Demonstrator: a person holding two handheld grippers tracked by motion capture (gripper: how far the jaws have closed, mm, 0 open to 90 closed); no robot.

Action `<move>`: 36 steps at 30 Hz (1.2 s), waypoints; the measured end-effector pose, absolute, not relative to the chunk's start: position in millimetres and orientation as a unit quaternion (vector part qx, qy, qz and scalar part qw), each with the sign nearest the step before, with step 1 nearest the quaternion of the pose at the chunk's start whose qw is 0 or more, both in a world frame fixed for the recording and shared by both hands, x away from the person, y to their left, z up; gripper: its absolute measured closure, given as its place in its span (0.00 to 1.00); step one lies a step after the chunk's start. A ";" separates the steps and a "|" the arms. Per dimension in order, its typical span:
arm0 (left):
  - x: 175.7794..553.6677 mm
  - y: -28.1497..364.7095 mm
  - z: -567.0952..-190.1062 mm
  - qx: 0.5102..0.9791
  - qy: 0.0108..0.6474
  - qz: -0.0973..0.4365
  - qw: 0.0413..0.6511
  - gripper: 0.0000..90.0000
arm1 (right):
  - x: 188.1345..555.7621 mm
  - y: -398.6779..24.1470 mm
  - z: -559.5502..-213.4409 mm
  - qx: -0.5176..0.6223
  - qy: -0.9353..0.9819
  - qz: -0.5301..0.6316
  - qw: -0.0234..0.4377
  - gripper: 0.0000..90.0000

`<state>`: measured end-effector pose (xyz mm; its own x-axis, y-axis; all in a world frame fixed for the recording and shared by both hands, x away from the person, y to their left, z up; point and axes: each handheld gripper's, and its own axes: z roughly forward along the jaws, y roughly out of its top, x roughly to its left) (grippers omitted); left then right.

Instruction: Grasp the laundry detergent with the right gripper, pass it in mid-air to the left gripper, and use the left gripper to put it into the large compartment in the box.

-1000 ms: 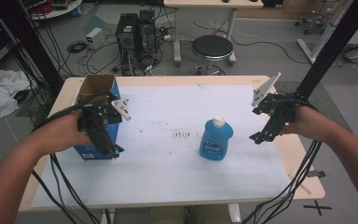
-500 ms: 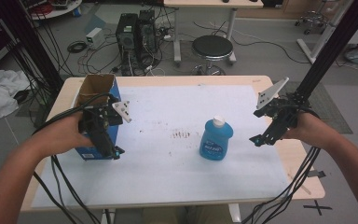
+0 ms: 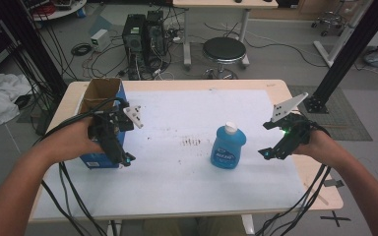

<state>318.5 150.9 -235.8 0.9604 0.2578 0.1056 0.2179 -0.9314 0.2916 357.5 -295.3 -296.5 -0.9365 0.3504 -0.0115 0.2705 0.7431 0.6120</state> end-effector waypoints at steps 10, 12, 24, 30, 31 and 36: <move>319.8 148.1 -241.2 0.980 0.124 0.069 0.142 0.08 | 356.8 -297.6 -318.5 0.165 0.912 0.371 0.059 0.02; 320.2 147.4 -241.2 0.980 0.123 0.069 0.142 0.08 | 356.9 -297.6 -319.8 0.165 0.911 0.372 0.060 0.02; 323.2 144.6 -243.0 0.981 0.115 0.070 0.141 0.08 | 357.9 -297.6 -339.6 0.170 0.893 0.413 0.053 0.02; 323.1 145.6 -244.0 0.981 0.117 0.070 0.142 0.08 | 358.1 -295.3 -346.5 0.168 0.889 0.424 0.051 0.02; 323.1 145.9 -244.3 0.980 0.117 0.070 0.143 0.08 | 358.6 -295.6 -347.1 0.167 0.887 0.427 0.050 0.02; 323.5 145.9 -245.6 0.980 0.119 0.069 0.143 0.08 | 359.2 -294.0 -350.0 0.166 0.885 0.432 0.051 0.02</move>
